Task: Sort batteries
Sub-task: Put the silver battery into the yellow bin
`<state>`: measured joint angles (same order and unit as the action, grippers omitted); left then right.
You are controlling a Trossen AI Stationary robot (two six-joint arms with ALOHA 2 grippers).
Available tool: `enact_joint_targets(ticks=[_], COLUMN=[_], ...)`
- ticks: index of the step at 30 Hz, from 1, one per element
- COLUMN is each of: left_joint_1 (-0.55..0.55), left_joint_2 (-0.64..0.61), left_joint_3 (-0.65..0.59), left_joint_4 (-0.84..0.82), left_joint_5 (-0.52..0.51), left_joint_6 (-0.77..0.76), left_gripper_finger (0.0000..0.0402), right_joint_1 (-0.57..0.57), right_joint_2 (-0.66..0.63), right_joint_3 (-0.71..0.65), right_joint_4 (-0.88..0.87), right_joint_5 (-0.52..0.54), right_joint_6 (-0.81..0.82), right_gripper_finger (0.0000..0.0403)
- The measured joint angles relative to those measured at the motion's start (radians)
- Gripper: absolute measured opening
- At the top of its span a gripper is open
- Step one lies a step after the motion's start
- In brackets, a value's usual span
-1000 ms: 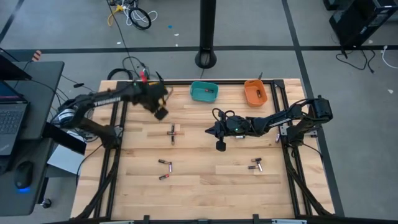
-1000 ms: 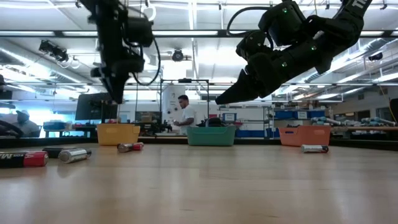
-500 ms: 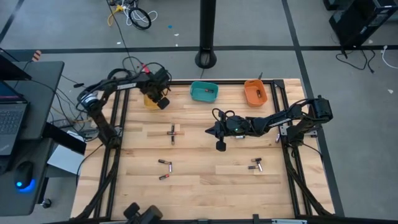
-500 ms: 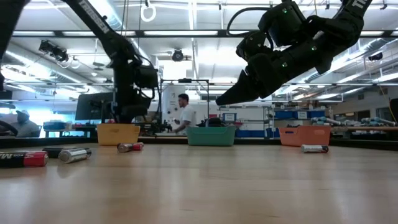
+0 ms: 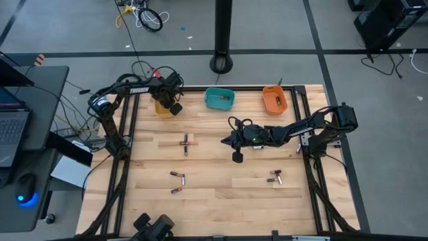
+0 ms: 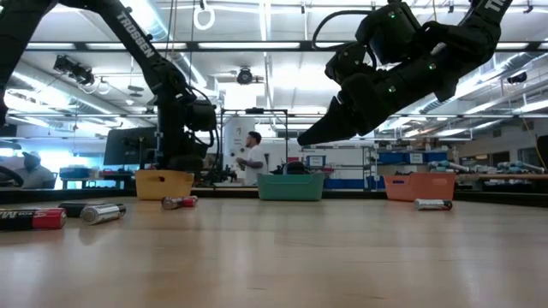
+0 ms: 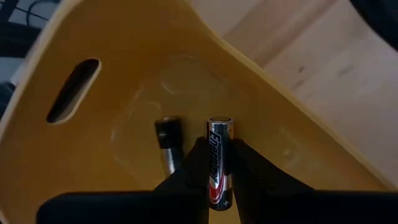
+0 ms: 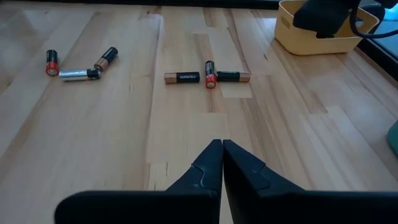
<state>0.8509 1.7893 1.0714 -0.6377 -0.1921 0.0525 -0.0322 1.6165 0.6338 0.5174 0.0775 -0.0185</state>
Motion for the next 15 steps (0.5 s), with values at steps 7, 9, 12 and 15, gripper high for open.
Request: enact_joint_targets(ticks=[7,9,12,15], left_joint_1=[-0.002,-0.003,-0.008,-0.034], left_joint_2=[-0.002,-0.003,-0.023,-0.066], left_joint_3=[0.0,0.0,0.0,0.0], left_joint_4=[0.003,0.01,0.018,0.033], left_joint_5=[-0.011,-0.019,-0.031,-0.097], left_joint_6=[0.023,0.024,0.046,0.06], left_gripper_finger=[0.0096,0.0109,0.0118,0.0113], right_joint_1=[0.0,0.0,0.0,0.0], right_joint_2=[0.0,0.0,0.0,0.0], right_joint_3=[0.0,0.0,0.0,0.0], right_joint_4=[0.002,0.003,0.004,0.004], right_joint_5=[0.0,0.0,0.007,0.018], right_joint_6=[0.0,0.0,0.0,-0.002], right_gripper_finger=[0.0017,0.0021,0.0029,0.0036])
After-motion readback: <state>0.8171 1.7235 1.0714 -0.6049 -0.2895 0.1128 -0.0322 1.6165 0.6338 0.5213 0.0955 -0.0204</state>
